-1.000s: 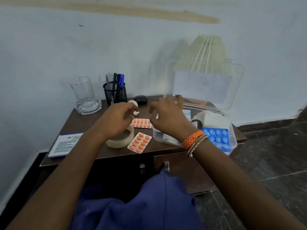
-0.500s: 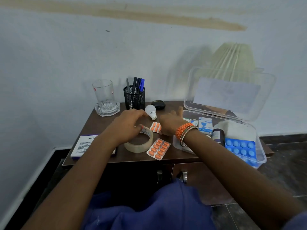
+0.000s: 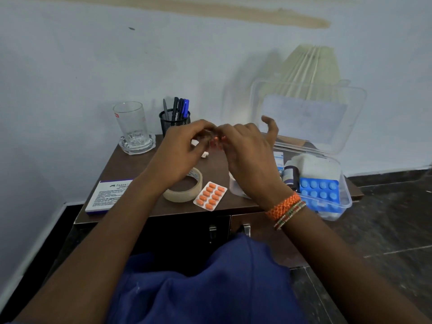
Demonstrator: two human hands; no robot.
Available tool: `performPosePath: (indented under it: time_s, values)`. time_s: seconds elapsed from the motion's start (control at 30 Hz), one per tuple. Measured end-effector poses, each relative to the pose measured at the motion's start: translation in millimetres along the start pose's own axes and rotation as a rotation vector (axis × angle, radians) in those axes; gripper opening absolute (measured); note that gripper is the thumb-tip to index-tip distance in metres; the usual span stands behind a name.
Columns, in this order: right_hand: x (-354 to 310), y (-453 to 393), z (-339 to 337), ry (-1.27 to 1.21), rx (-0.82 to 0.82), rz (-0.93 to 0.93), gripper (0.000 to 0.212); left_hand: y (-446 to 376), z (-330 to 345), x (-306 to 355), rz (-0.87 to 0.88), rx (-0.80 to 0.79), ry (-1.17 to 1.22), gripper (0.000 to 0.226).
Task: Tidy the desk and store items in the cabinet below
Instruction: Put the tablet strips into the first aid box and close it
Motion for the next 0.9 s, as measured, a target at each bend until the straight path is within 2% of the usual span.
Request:
performPosePath:
  time_s: [0.13,0.33,0.47,0.6,0.7,0.83,0.9]
  values:
    - [29.8,19.2,-25.6,-0.221,0.065,0.182,0.023,-2.7,8.3,14.9,-0.075,0.054,0.258,0.018]
    - [66.0,44.3,-29.8,-0.620,0.057,0.490,0.021,-6.4,40.8,19.8,-0.267,0.062,0.667,0.017]
    - [88.6,56.1,-30.4,-0.699,0.126,0.693,0.028,-10.0,67.7,26.9,-0.286,-0.127,0.671,0.034]
    - [107.9,60.7,-27.2,-0.836,0.218,0.887,0.025,-11.7,82.6,31.4,-0.316,-0.161,0.654,0.020]
    - [110.8,59.1,-21.0,-0.904,0.224,0.924,0.012,-12.1,93.6,31.7,-0.335,-0.208,0.573,0.006]
    - [110.0,54.5,-16.8,-0.988,0.152,0.867,0.005,-14.1,105.6,30.8,-0.407,-0.256,0.636,0.011]
    - [110.9,54.2,-14.1,-0.998,0.062,0.825,0.017,-15.8,107.8,31.6,-0.443,-0.247,0.678,0.016]
Point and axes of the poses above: each hand's wrist, its own y-axis away from the middle knuckle, its own z-axis out of the palm, x = y × z, the point moved 7 cm from there along -y, towards the middle knuckle, and after that the axes turned 11 degrees about y, right-handed, at the moved point
